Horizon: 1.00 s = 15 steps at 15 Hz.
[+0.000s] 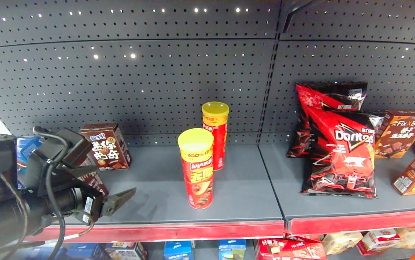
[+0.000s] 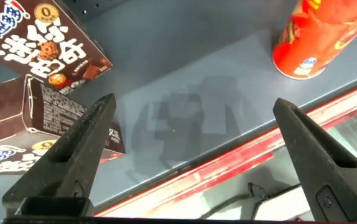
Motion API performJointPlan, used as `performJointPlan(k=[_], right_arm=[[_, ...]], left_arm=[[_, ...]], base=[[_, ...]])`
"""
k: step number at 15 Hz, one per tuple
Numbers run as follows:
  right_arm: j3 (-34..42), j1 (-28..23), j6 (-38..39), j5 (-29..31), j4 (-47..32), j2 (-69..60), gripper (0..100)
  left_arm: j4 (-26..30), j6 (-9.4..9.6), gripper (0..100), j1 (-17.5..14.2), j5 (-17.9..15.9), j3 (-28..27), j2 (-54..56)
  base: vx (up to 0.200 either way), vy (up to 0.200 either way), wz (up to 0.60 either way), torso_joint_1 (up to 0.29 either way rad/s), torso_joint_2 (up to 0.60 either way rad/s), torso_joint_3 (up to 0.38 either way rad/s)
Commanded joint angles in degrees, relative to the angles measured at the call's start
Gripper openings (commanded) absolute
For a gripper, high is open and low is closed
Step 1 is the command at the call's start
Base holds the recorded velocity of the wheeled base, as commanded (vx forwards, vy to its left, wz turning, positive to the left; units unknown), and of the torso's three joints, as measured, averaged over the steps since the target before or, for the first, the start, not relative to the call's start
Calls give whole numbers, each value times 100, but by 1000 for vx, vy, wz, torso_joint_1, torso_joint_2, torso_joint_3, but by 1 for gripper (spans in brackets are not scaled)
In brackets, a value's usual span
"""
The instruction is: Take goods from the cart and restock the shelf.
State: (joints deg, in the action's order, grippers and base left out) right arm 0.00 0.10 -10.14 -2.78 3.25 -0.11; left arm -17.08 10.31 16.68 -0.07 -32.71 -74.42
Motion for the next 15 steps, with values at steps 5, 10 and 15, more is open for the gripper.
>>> performJointPlan(k=[5,10,15], right_arm=[[-9,-1,795,1034,8,11,100],[-9,-1,557,216,-44,11,100],[-26,8,575,146,-53,11,100]], left_arm=[[3,-144,100,-191,-1,36,297],[-6,-161,100,-209,-107,-25,341],[-6,-152,100,-200,-107,-157,297]], base=[[0,0,0,0,0,0],[0,0,0,0,0,0],[0,0,0,0,0,0]])
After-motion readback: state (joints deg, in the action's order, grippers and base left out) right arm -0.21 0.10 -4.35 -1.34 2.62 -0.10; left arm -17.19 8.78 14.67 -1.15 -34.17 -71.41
